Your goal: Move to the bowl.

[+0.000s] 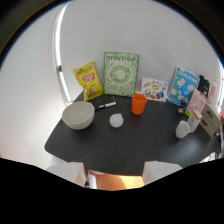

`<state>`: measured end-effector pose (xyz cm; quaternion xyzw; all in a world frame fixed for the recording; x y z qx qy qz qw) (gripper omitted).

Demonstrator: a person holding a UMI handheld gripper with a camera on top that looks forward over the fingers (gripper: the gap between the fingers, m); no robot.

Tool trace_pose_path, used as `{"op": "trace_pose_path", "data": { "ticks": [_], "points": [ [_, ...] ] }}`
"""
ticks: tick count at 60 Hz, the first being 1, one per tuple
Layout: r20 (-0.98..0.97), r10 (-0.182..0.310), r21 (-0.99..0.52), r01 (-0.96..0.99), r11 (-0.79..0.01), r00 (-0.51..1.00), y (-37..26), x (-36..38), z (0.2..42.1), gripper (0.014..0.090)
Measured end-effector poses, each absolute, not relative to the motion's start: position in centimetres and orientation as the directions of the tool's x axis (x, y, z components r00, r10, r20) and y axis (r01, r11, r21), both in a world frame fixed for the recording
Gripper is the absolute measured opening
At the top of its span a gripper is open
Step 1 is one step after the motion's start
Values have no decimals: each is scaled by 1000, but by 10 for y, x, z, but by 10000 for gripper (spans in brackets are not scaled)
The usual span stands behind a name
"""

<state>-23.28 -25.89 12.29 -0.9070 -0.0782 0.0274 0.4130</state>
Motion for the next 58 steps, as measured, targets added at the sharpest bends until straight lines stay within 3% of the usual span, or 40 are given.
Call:
{"op": "trace_pose_path", "data": {
  "ticks": [12, 22, 36, 58],
  "points": [
    [-32, 220, -762, 119, -637, 975, -239, -334, 99, 859],
    [-44, 206, -764, 100, -638, 978, -211, -384, 84, 857],
    [-28, 166, -765, 86, -638, 986, -180, -402, 67, 857],
    [-27, 167, -769, 86, -633, 986, -169, -408, 66, 854]
  ]
}}
